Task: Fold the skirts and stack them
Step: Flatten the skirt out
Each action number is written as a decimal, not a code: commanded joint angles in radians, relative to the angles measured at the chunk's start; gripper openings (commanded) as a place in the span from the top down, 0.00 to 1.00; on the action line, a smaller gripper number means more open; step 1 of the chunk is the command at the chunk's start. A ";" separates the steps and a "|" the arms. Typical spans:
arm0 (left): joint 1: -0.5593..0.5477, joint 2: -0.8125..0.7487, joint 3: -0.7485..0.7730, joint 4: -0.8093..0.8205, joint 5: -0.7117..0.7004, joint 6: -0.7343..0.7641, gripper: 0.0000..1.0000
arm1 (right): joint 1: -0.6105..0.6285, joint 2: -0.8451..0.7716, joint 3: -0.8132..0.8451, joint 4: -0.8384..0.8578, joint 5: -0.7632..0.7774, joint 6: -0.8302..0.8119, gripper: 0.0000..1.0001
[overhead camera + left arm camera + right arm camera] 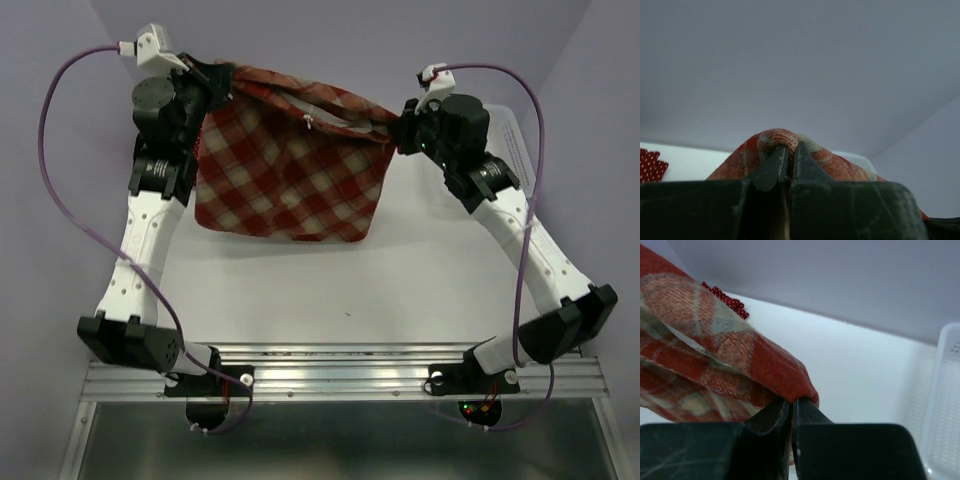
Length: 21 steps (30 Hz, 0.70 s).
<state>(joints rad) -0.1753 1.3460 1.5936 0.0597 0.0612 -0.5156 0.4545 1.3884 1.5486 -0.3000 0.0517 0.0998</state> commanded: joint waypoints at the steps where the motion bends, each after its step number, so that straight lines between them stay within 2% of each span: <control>1: 0.085 0.258 0.286 -0.032 0.105 0.025 1.00 | -0.156 0.202 0.238 0.012 -0.134 -0.087 0.99; 2: 0.114 0.306 0.364 -0.047 0.152 0.026 1.00 | -0.177 0.237 0.358 0.016 -0.151 -0.112 0.99; 4: 0.134 0.390 0.516 -0.060 0.248 0.012 1.00 | -0.198 0.305 0.489 0.013 -0.174 -0.147 0.99; 5: 0.138 0.460 0.661 -0.101 0.273 0.011 1.00 | -0.207 0.360 0.549 0.013 -0.197 -0.161 0.99; 8: 0.158 0.548 0.869 -0.138 0.327 -0.015 1.00 | -0.229 0.422 0.732 0.007 -0.255 -0.175 0.99; 9: 0.161 0.547 0.875 -0.132 0.334 -0.023 1.00 | -0.229 0.422 0.749 0.006 -0.274 -0.179 0.99; 12: 0.168 0.474 0.714 -0.067 0.362 -0.035 1.00 | -0.229 0.367 0.678 0.007 -0.292 -0.184 0.99; 13: 0.168 0.443 0.638 -0.007 0.365 -0.031 1.00 | -0.229 0.339 0.563 0.007 -0.289 -0.189 0.99; 14: 0.168 0.383 0.477 0.020 0.370 -0.029 1.00 | -0.229 0.278 0.494 0.009 -0.279 -0.202 0.97; 15: 0.168 0.354 0.391 0.046 0.379 -0.029 1.00 | -0.229 0.241 0.414 0.012 -0.271 -0.213 0.96; 16: 0.168 0.294 0.294 0.102 0.403 -0.029 1.00 | -0.229 0.203 0.243 0.018 -0.230 -0.219 0.94; 17: 0.166 0.263 0.102 0.136 0.420 -0.032 1.00 | -0.229 0.163 0.155 0.024 -0.211 -0.221 0.93; 19: 0.163 0.211 -0.086 0.201 0.448 -0.044 1.00 | -0.229 0.054 -0.009 0.012 -0.202 -0.230 0.91; 20: 0.157 0.159 -0.254 0.207 0.445 -0.049 1.00 | -0.229 0.020 -0.150 0.001 -0.210 -0.188 0.91; 21: 0.154 0.135 -0.335 0.215 0.437 -0.055 1.00 | -0.229 -0.011 -0.219 -0.026 -0.222 -0.166 0.89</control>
<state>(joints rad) -0.0391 1.5772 1.6165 0.1139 0.5060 -0.5667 0.2436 1.4837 1.5761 -0.2787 -0.2237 -0.0853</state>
